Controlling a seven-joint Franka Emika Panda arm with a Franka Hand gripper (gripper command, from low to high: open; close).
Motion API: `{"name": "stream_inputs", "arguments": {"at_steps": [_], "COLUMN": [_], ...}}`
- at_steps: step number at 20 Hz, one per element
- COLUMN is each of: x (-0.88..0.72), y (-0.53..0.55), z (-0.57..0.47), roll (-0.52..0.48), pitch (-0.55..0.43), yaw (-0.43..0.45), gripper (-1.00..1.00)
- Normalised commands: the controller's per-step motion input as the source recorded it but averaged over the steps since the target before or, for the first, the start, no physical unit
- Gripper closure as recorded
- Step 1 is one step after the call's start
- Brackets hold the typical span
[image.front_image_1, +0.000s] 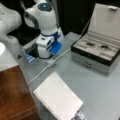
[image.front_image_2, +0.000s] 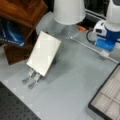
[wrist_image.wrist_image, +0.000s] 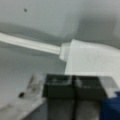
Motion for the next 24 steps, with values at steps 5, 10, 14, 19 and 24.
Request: {"name": "stream_inputs", "arguments": {"at_steps": [5,10,14,19,24], "x": [-0.46,-0.37,-0.32,-0.27,-0.16], "y": [-0.24,-0.28,-0.21,-0.17,-0.17], "z": [-0.14,0.01,0.00,0.02,0.01], "roll": [0.005,0.019,-0.008,-0.018,-0.038], "pitch": [-0.329,-0.219,-0.155,-0.076,-0.066], "yaw": [-0.098,-0.066,-0.001,0.041,0.045], "gripper": [1.00,1.00,1.00,-1.00,-1.00]}}
